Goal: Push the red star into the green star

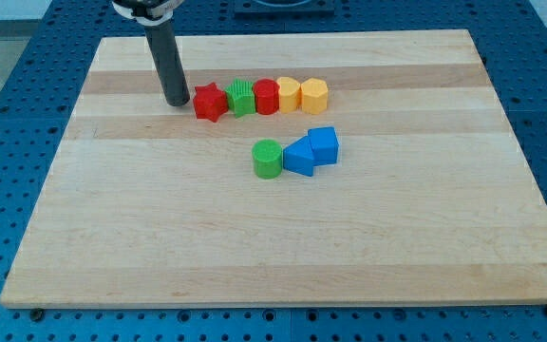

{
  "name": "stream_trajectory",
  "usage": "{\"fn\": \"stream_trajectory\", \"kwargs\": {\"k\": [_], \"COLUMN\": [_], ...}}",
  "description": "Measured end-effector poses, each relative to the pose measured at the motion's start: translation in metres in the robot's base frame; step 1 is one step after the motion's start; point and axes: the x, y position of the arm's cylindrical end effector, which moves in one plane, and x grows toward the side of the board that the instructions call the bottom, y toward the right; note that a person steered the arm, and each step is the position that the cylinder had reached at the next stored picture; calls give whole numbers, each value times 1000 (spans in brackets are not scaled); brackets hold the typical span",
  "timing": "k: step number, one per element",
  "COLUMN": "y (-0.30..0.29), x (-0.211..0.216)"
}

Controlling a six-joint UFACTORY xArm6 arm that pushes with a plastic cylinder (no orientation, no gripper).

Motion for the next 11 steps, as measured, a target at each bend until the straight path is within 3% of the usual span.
{"fn": "stream_trajectory", "kwargs": {"k": [11], "y": [17], "x": [-13]}}
